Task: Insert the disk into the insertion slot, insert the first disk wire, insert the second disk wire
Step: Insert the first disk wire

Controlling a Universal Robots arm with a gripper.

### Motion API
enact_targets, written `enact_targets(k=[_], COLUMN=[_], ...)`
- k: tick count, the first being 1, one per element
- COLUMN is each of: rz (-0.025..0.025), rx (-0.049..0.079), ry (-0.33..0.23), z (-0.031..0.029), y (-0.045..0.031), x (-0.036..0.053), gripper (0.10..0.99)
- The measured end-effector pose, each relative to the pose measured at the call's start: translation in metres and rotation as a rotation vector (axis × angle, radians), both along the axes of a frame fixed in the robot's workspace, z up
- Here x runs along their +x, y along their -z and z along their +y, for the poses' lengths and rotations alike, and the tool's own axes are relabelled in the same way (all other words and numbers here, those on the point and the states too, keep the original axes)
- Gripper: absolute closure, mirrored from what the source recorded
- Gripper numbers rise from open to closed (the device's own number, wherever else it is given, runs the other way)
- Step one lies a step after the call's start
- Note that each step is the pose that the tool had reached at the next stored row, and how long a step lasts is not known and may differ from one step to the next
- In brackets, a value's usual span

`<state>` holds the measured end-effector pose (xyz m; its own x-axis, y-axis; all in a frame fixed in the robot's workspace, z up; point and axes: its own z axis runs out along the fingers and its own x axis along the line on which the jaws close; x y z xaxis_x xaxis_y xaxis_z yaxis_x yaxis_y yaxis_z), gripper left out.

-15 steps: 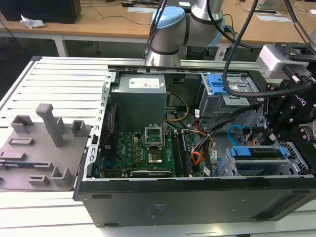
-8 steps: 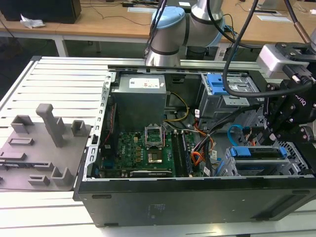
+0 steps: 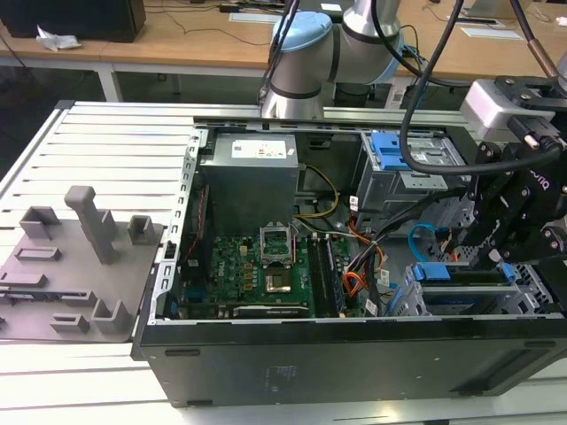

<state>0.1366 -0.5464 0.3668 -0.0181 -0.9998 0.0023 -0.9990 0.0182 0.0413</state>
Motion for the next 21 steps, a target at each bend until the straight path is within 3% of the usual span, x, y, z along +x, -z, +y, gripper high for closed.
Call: enact_targets(k=[5, 8, 10, 18, 21], rz=[0.0, 0.0, 0.0, 0.0, 0.0], rx=[0.0, -0.001, -0.001, -0.002, -0.002], ry=[0.0, 0.0, 0.0, 0.0, 0.0], z=[0.0013, 0.0077, 0.0218, 0.0518, 0.0588], y=[0.0, 0.0, 0.0, 0.0001, 0.0], x=[0.0051, 0.0143, 0.0158, 0.016, 0.016], gripper=[0.725, 0.725, 0.725, 0.725, 0.725])
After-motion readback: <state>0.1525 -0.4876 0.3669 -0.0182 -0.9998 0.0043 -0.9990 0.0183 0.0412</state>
